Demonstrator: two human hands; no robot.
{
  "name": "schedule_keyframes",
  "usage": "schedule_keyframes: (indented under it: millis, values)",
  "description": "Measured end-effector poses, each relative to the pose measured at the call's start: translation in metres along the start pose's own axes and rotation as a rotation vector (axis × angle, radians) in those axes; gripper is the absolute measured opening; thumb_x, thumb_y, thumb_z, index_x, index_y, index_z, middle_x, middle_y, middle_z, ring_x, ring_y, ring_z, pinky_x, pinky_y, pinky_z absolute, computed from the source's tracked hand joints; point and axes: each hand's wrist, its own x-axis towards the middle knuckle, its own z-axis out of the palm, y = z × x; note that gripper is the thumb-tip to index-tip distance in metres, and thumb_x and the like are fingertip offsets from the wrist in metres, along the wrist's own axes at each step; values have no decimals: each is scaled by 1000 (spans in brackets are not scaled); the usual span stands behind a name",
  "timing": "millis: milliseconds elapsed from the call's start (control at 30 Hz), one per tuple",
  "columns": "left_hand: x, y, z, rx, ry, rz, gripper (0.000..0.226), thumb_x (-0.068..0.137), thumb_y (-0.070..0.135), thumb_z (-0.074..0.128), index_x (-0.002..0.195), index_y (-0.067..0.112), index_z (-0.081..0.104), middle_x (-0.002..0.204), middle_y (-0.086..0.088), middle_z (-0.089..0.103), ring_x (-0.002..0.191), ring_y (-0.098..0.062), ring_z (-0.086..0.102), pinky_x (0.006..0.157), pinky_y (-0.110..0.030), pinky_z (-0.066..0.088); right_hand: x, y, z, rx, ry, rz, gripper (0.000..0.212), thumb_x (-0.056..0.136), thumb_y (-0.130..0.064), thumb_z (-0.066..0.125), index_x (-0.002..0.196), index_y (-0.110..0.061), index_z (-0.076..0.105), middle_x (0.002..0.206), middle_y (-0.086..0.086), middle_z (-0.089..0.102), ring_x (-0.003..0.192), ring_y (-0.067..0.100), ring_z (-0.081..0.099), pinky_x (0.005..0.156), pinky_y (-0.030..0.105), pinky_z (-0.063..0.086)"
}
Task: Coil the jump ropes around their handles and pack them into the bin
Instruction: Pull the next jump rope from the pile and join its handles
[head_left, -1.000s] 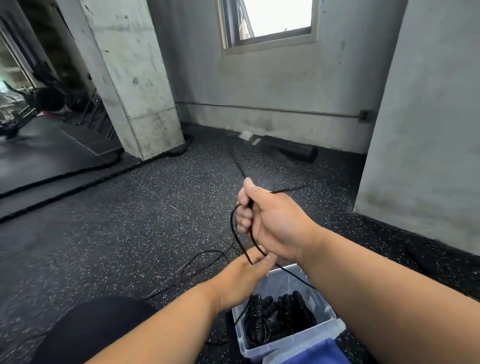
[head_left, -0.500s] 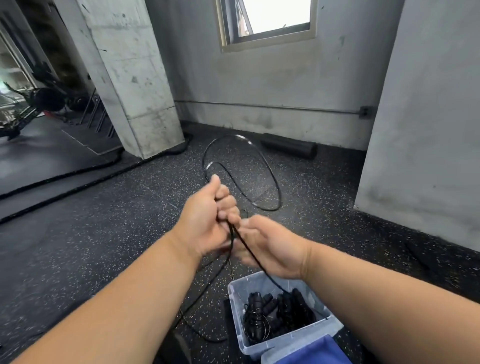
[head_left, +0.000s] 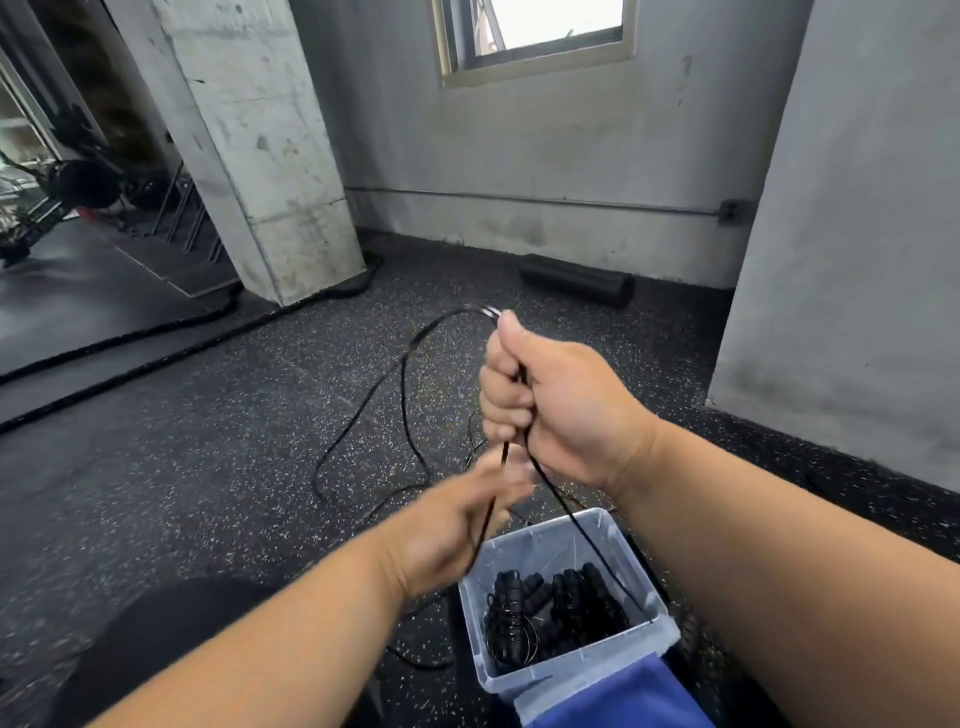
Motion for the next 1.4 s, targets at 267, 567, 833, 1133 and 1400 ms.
schedule_keyframes:
  millis: [267,567,833,1133,1400]
  values:
    - [0,-9,20,399,82,11,61,107,64,32,81,15,59,86,-6,77,104,-23,76,101,-42,56,8,-13,-2,14,57,-111,43,111,-46,32,88,-17,54,70,5,54,65,17,50,71,33,40]
    - [4,89,-24,-110,379,255,50,111,51,37,72,20,41,64,-2,44,62,-20,57,72,-44,62,-3,59,-32,-610,-202,297,59,93,-39,58,150,-30,47,146,-7,59,134,14,54,121,51,29]
    - [8,130,-24,-382,390,319,47,111,51,38,75,22,47,62,3,45,59,-14,55,87,-43,64,-12,92,-11,-957,-153,275,46,106,-58,31,103,-31,68,117,-15,73,115,22,66,103,49,51]
    - [-8,31,-41,18,197,94,75,98,66,50,105,-8,59,74,-15,58,64,-25,51,72,-41,44,0,68,-7,-718,36,48,47,112,-37,32,95,-1,57,96,13,77,83,20,72,71,40,59]
    - [-5,-13,-74,-283,165,13,63,108,48,30,138,1,58,97,-16,66,73,-20,63,79,-39,52,-7,67,1,-919,-40,86,41,110,-36,42,95,-5,65,78,4,66,67,8,61,60,21,50]
